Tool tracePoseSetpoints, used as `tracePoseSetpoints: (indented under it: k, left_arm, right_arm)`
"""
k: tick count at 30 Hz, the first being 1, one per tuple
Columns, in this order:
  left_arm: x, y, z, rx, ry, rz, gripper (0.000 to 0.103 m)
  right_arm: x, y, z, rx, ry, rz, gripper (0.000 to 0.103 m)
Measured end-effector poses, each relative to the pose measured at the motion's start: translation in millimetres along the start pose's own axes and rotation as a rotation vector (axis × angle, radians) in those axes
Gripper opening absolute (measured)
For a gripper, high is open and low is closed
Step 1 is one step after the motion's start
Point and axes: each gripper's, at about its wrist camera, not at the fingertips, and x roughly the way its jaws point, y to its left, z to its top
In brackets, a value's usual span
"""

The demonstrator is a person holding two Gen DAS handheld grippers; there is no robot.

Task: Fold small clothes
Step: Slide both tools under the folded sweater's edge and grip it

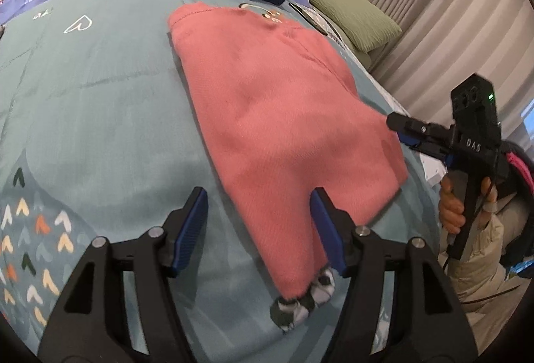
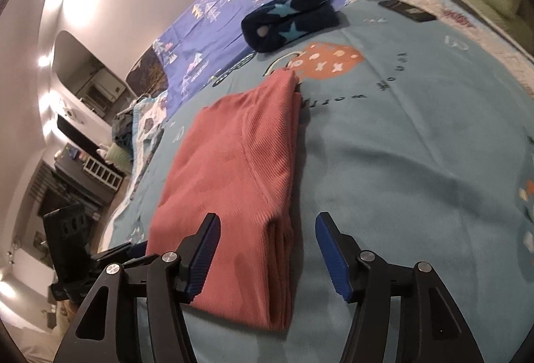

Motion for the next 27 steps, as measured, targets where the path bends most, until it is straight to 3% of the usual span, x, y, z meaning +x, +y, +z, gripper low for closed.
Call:
tracePoseSetpoints:
  k: [11, 22, 26, 27]
  left_arm:
    - [28.3, 38.7, 39.5, -0.102, -0.040, -0.215, 0.069]
    - [55.1, 43.4, 72.9, -0.066, -0.032, -0.279, 0.069]
    - [58.4, 46.5, 80.0, -0.080, -0.044, -0.272, 0.062]
    - [59.0, 47.9, 81.7, -0.084, -0.047, -0.267, 0.058]
  right_arm:
    - [46.0, -16.3, 33.8, -0.001, 0.072, 0.171, 0.062]
    - [95.9, -13.5, 75.5, -0.049, 0.146, 0.272, 0.062]
    - [103.9, -14.7, 84.0, -0.046, 0.130, 0.269, 0.054]
    - [104.4, -15.3, 84.4, -0.044, 0.126, 0.265, 0.045]
